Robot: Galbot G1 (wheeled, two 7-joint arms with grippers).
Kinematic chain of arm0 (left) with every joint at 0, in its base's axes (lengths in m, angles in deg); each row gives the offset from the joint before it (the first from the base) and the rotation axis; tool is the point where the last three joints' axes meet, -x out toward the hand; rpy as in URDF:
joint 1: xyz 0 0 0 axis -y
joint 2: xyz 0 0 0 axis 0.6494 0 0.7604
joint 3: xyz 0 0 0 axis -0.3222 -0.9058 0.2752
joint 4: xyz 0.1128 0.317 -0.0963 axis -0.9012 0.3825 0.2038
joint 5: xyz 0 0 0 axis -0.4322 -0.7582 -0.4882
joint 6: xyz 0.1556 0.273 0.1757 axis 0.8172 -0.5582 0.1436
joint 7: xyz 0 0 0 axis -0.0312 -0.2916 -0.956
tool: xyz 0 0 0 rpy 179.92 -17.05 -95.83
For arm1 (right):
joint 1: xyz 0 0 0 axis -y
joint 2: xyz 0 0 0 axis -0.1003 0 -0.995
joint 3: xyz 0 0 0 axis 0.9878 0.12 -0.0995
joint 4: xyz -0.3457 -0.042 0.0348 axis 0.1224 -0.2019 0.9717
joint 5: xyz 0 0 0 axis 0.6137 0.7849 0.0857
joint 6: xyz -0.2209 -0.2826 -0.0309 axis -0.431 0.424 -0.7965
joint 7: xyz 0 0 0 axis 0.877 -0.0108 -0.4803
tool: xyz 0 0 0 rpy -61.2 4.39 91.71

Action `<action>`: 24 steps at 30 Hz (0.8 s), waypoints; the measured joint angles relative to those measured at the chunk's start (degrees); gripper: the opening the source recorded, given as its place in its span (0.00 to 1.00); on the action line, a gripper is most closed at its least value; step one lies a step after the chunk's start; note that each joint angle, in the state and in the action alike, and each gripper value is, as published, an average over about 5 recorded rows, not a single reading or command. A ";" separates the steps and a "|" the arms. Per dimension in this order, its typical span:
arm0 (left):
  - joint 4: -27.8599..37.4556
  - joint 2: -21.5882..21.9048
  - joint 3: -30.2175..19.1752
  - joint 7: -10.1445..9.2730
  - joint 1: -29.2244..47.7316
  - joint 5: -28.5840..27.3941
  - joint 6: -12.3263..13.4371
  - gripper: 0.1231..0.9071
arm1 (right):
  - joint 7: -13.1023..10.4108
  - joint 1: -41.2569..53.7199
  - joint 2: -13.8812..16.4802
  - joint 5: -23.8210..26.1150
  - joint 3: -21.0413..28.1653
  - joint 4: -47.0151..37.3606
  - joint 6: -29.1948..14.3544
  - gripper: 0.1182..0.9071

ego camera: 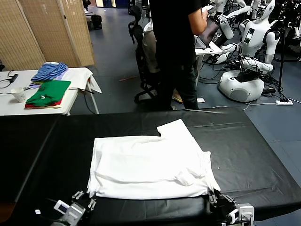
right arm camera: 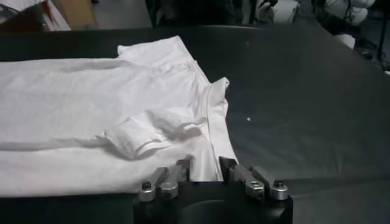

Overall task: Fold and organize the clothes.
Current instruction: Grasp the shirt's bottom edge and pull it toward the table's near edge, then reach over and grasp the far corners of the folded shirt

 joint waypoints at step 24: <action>5.30 1.90 3.54 -18.52 14.38 35.50 3.62 1.00 | 6.75 18.91 10.47 -15.73 -3.36 -12.71 -14.28 1.00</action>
